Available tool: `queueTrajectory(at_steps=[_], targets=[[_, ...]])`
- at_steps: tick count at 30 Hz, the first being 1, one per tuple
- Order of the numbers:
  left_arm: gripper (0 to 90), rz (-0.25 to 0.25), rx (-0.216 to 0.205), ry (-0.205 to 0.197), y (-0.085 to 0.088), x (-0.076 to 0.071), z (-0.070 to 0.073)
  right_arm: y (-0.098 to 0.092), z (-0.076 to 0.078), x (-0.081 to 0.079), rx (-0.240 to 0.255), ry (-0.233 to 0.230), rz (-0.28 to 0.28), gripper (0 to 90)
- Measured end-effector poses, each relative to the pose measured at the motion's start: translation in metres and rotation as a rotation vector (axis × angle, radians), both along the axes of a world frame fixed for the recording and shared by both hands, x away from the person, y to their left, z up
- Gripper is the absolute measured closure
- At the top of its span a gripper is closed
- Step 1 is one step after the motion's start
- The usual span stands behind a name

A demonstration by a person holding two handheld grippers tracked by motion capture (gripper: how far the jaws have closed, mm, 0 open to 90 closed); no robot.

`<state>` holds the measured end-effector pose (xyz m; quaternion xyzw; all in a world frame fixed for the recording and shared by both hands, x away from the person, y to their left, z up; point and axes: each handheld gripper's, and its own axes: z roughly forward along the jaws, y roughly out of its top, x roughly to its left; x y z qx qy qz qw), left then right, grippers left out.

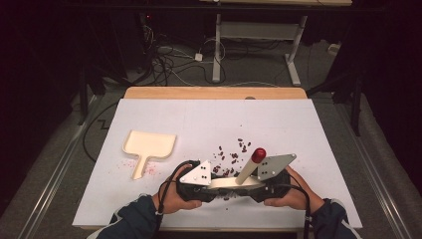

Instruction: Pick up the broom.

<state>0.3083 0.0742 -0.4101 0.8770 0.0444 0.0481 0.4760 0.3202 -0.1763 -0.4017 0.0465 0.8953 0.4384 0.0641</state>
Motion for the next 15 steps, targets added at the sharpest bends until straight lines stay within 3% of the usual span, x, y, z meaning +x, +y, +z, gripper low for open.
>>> queueTrajectory(at_steps=[6, 8, 9, 10, 11, 12, 14, 15], targets=[[58.0, -0.001, -0.025, 0.014, 0.005, 0.004, 0.0, 0.0, -0.004, 0.002, 0.014, 0.037, 0.031, 64.7], [51.4, 0.068, -0.014, -0.021, 0.008, 0.006, 0.002, 0.001, -0.004, 0.001, 0.0, 0.01, 0.011, 66.7], [47.0, 0.068, -0.014, -0.021, 0.008, 0.006, 0.002, 0.0, -0.004, 0.001, 0.002, 0.003, -0.005, 67.0], [41.9, 0.149, 0.002, -0.047, 0.013, 0.01, 0.003, -0.002, -0.003, 0.003, 0.018, 0.002, -0.02, 67.0], [37.8, 0.149, 0.002, -0.047, 0.013, 0.01, 0.003, -0.003, -0.003, 0.004, 0.03, 0.003, -0.04, 67.0], [35.4, 0.225, 0.012, -0.077, 0.02, 0.012, 0.002, -0.005, -0.003, 0.006, 0.033, -0.003, -0.056, 67.0], [25.6, 0.3, 0.027, -0.111, 0.029, 0.013, 0.002, -0.008, -0.001, 0.007, 0.039, -0.012, -0.095, 67.0], [25.2, 0.3, 0.027, -0.111, 0.029, 0.013, 0.002, -0.01, 0.0, 0.008, 0.043, -0.013, -0.108, 67.0]])
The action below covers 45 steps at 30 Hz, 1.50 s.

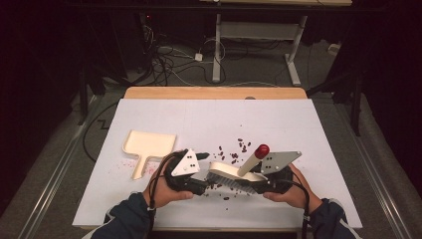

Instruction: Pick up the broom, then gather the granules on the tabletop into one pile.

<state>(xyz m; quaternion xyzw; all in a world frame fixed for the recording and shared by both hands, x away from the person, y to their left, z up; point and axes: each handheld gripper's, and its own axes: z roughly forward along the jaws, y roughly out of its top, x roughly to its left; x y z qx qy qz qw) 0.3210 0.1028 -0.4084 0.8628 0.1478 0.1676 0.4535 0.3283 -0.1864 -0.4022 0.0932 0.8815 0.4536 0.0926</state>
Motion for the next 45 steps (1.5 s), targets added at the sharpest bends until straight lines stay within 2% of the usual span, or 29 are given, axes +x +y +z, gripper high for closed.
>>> queueTrajectory(at_steps=[1, 2, 4, 7, 8, 9, 10, 11, 12, 13, 14, 16, 19, 23, 24, 25, 29, 32, 33, 34, 35, 37, 41, 44, 45], targets=[[23.2, 0.054, 0.009, -0.032, 0.012, 0.0, -0.001, -0.002, 0.001, 0.001, 0.009, -0.001, -0.011, 67.0], [20.4, 0.054, 0.009, -0.032, 0.012, 0.0, -0.001, -0.004, 0.002, 0.002, 0.013, -0.005, -0.023, 67.0], [19.5, 0.12, 0.009, -0.061, 0.025, -0.001, -0.003, -0.005, 0.003, 0.003, 0.014, -0.011, -0.035, 67.0], [19.5, 0.191, 0.012, -0.078, 0.047, -0.002, -0.004, -0.012, 0.007, 0.007, 0.035, -0.018, -0.105, 66.9], [19.5, 0.215, 0.0, -0.077, 0.054, -0.003, -0.006, -0.012, 0.007, 0.007, 0.035, -0.018, -0.105, 66.9], [19.5, 0.236, -0.003, -0.072, 0.062, -0.005, -0.007, -0.017, 0.01, 0.01, 0.06, -0.008, -0.135, 66.9], [19.5, 0.259, 0.002, -0.075, 0.069, -0.007, -0.01, -0.017, 0.01, 0.01, 0.06, -0.008, -0.135, 66.9], [19.5, 0.281, 0.007, -0.08, 0.076, -0.009, -0.012, -0.022, 0.012, 0.014, 0.073, -0.011, -0.171, 66.9], [19.5, 0.299, 0.015, -0.08, 0.082, -0.011, -0.016, -0.022, 0.012, 0.014, 0.073, -0.011, -0.171, 66.9], [19.5, 0.317, 0.028, -0.074, 0.088, -0.013, -0.019, -0.027, 0.014, 0.016, 0.074, -0.017, -0.214, 66.9], [19.5, 0.335, 0.033, -0.065, 0.094, -0.015, -0.023, -0.027, 0.014, 0.016, 0.074, -0.017, -0.214, 66.9], [19.5, 0.361, 0.038, -0.044, 0.103, -0.019, -0.03, -0.034, 0.017, 0.02, 0.079, -0.033, -0.279, 67.0], [19.5, 0.375, 0.055, -0.042, 0.11, -0.021, -0.035, -0.04, 0.019, 0.025, 0.094, -0.046, -0.338, 67.0], [19.4, 0.382, 0.043, -0.041, 0.112, -0.019, -0.035, -0.05, 0.019, 0.033, 0.117, -0.057, -0.411, 67.0], [19.4, 0.381, 0.045, -0.041, 0.111, -0.019, -0.035, -0.05, 0.019, 0.033, 0.117, -0.057, -0.411, 67.0], [19.4, 0.379, 0.051, -0.039, 0.111, -0.018, -0.036, -0.056, 0.017, 0.037, 0.125, -0.061, -0.451, 67.0], [19.4, 0.368, 0.077, -0.033, 0.108, -0.019, -0.038, -0.067, 0.015, 0.044, 0.129, -0.064, -0.53, 67.0], [19.4, 0.369, 0.09, -0.025, 0.107, -0.02, -0.039, -0.073, 0.013, 0.048, 0.106, -0.091, -0.596, 67.0], [19.5, 0.369, 0.09, -0.025, 0.107, -0.02, -0.039, -0.073, 0.013, 0.048, 0.106, -0.091, -0.596, 67.0], [19.5, 0.37, 0.092, -0.025, 0.107, -0.02, -0.039, -0.078, 0.011, 0.051, 0.066, -0.121, -0.646, 67.0], [19.4, 0.372, 0.094, -0.024, 0.107, -0.019, -0.039, -0.08, 0.009, 0.053, 0.053, -0.126, -0.671, 67.0], [19.4, 0.373, 0.092, -0.021, 0.107, -0.018, -0.039, -0.086, 0.005, 0.058, 0.057, -0.095, -0.7, 67.0], [19.4, 0.371, 0.093, -0.005, 0.106, -0.016, -0.042, -0.092, -0.002, 0.07, -0.002, -0.122, -0.746, 67.0], [19.5, 0.37, 0.103, 0.008, 0.105, -0.015, -0.044, -0.09, -0.006, 0.076, -0.02, -0.121, -0.775, 67.1], [19.5, 0.37, 0.108, 0.009, 0.105, -0.016, -0.043, -0.09, -0.009, 0.084, -0.031, -0.125, -0.797, 67.0]])
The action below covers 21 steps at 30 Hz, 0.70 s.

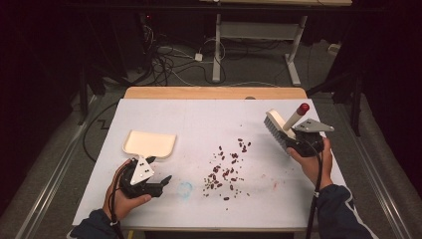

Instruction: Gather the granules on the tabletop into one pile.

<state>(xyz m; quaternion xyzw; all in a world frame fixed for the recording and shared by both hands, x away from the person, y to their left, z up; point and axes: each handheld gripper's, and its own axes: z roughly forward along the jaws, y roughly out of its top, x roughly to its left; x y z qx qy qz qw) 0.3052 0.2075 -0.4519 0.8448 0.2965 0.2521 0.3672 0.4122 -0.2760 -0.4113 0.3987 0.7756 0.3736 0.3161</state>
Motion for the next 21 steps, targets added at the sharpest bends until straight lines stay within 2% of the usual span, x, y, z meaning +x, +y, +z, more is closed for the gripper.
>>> queueTrajectory(at_steps=[2, 5, 8, 9, 10, 11, 12, 14, 16, 20, 21], targets=[[19.4, -0.001, -0.001, -0.002, -0.001, -0.001, 0.0, 0.001, -0.001, 0.004, 0.005, 0.002, -0.006, 67.1], [19.4, -0.01, 0.002, -0.001, -0.003, 0.0, 0.0, 0.01, -0.005, 0.021, -0.046, -0.015, -0.031, 67.1], [19.4, -0.015, 0.002, 0.008, -0.005, 0.003, -0.001, 0.017, -0.006, 0.03, -0.065, -0.016, -0.046, 67.1], [19.5, -0.019, 0.009, 0.0, -0.005, 0.004, -0.001, 0.021, -0.007, 0.036, -0.081, -0.018, -0.044, 67.1], [19.4, -0.022, 0.011, 0.003, -0.006, 0.004, -0.002, 0.031, -0.01, 0.044, -0.125, -0.01, -0.048, 67.1], [19.4, -0.024, 0.015, 0.006, -0.006, 0.004, -0.002, 0.031, -0.01, 0.044, -0.125, -0.01, -0.048, 67.1], [19.5, -0.025, 0.018, 0.007, -0.006, 0.003, -0.003, 0.042, -0.012, 0.052, -0.164, -0.008, -0.031, 67.1], [19.4, -0.024, 0.015, 0.006, -0.006, 0.002, -0.003, 0.054, -0.012, 0.057, -0.208, -0.015, -0.018, 67.1], [19.4, -0.019, 0.008, 0.005, -0.005, 0.002, -0.002, 0.061, -0.014, 0.058, -0.216, -0.005, -0.017, 67.1], [19.5, -0.021, 0.006, 0.013, -0.004, 0.002, -0.003, 0.089, -0.02, 0.067, -0.263, 0.007, 0.022, 67.1], [19.5, -0.021, 0.006, 0.013, -0.004, 0.002, -0.003, 0.089, -0.02, 0.067, -0.263, 0.007, 0.022, 67.1]])
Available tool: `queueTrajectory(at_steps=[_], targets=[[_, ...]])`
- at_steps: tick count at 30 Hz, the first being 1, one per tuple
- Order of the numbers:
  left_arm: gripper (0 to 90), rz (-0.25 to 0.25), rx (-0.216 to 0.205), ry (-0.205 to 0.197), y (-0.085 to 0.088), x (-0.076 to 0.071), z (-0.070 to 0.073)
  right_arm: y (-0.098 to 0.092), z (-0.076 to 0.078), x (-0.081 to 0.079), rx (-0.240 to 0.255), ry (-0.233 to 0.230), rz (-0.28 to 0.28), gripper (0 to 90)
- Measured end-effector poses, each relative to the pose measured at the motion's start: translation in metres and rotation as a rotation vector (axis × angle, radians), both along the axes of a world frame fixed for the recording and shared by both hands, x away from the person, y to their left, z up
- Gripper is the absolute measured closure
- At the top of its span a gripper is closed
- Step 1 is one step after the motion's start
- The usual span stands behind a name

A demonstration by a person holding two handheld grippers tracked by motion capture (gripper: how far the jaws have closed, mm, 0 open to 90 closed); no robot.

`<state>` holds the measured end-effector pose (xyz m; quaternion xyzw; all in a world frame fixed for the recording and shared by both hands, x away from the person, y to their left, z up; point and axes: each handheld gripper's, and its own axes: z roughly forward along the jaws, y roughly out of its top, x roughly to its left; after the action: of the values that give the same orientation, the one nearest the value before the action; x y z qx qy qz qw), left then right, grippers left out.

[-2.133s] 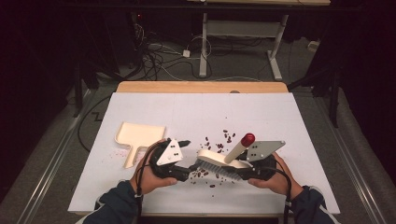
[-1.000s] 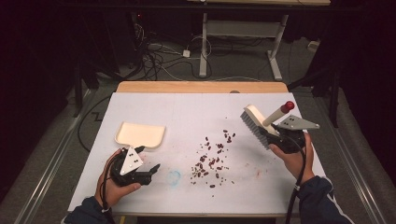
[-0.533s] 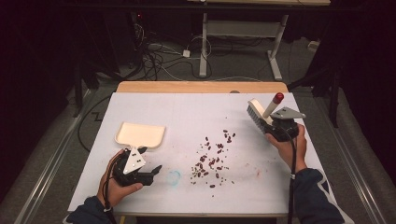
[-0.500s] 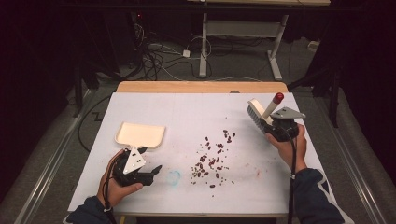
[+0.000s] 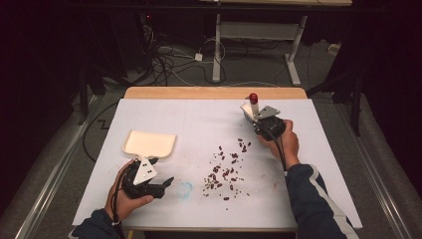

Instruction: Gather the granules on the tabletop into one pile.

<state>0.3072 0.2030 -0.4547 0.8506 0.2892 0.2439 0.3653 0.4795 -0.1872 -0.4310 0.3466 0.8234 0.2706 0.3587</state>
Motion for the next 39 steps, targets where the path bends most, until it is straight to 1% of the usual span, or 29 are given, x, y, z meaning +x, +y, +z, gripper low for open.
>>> queueTrajectory(at_steps=[1, 2, 3, 4, 5, 6, 7, 8, 10, 11, 12, 13, 15, 17, 20, 24, 27, 28, 29, 34, 35, 38, 39], targets=[[19.5, -0.002, 0.0, -0.001, 0.0, 0.0, 0.0, 0.005, -0.001, 0.001, -0.013, -0.001, 0.005, 67.1], [19.4, -0.003, 0.0, -0.002, 0.001, -0.001, 0.0, 0.013, -0.002, 0.001, -0.023, 0.009, 0.025, 67.2], [19.4, -0.003, -0.004, -0.004, 0.001, -0.001, 0.001, 0.013, -0.002, 0.001, -0.023, 0.009, 0.025, 67.2], [19.4, -0.004, -0.006, -0.004, 0.002, -0.001, 0.001, 0.016, -0.004, 0.0, -0.04, 0.001, 0.04, 67.1], [19.4, -0.004, -0.009, -0.004, 0.002, -0.001, 0.001, 0.019, -0.005, -0.001, -0.048, 0.005, 0.05, 67.1], [19.4, -0.004, -0.009, -0.002, 0.003, -0.001, 0.0, 0.021, -0.007, -0.003, -0.048, 0.007, 0.069, 67.1], [19.4, -0.004, -0.006, 0.0, 0.003, 0.0, 0.0, 0.023, -0.008, -0.008, -0.042, 0.013, 0.096, 67.0], [19.4, -0.004, -0.005, 0.001, 0.003, 0.0, 0.0, 0.023, -0.008, -0.008, -0.042, 0.013, 0.096, 67.0], [19.4, -0.007, -0.004, -0.002, 0.002, -0.001, 0.001, 0.023, -0.008, -0.013, -0.017, 0.017, 0.154, 66.9], [19.5, -0.01, -0.003, -0.006, 0.002, -0.002, 0.001, 0.024, -0.006, -0.021, -0.006, 0.028, 0.195, 66.9], [19.4, -0.015, -0.001, -0.01, 0.001, -0.002, 0.002, 0.024, -0.006, -0.025, -0.004, 0.035, 0.232, 66.9], [19.4, -0.018, 0.001, -0.013, 0.0, -0.003, 0.002, 0.025, -0.006, -0.031, -0.007, 0.037, 0.253, 66.8], [19.4, -0.025, 0.004, -0.017, 0.0, -0.004, 0.003, 0.028, -0.008, -0.041, -0.026, 0.04, 0.293, 66.6], [19.4, -0.025, 0.005, -0.017, 0.0, -0.004, 0.003, 0.029, -0.008, -0.052, -0.013, 0.059, 0.317, 66.5], [19.4, -0.031, 0.01, -0.015, 0.0, -0.004, 0.002, 0.031, -0.008, -0.069, -0.02, 0.06, 0.359, 66.5], [19.4, -0.037, 0.018, -0.009, -0.002, -0.003, 0.001, 0.033, -0.007, -0.086, -0.013, 0.06, 0.401, 66.6], [19.4, -0.042, 0.022, -0.008, -0.003, -0.003, 0.001, 0.031, -0.006, -0.094, -0.003, 0.055, 0.419, 66.6], [19.4, -0.043, 0.023, -0.006, -0.003, -0.003, 0.001, 0.031, -0.006, -0.094, -0.003, 0.055, 0.419, 66.6], [19.4, -0.043, 0.024, -0.004, -0.003, -0.002, 0.001, 0.03, -0.005, -0.098, 0.013, 0.056, 0.423, 66.7], [19.4, -0.052, 0.036, 0.001, -0.004, -0.002, 0.0, 0.028, -0.002, -0.103, 0.02, 0.046, 0.433, 66.9], [19.4, -0.052, 0.034, 0.001, -0.004, -0.002, 0.0, 0.028, 0.0, -0.105, 0.046, 0.059, 0.442, 66.9], [19.4, -0.052, 0.035, 0.003, -0.004, -0.002, 0.0, 0.03, 0.0, -0.108, 0.045, 0.058, 0.453, 67.0], [19.4, -0.052, 0.036, 0.003, -0.004, -0.002, 0.0, 0.031, 0.0, -0.11, 0.036, 0.055, 0.455, 66.9]])
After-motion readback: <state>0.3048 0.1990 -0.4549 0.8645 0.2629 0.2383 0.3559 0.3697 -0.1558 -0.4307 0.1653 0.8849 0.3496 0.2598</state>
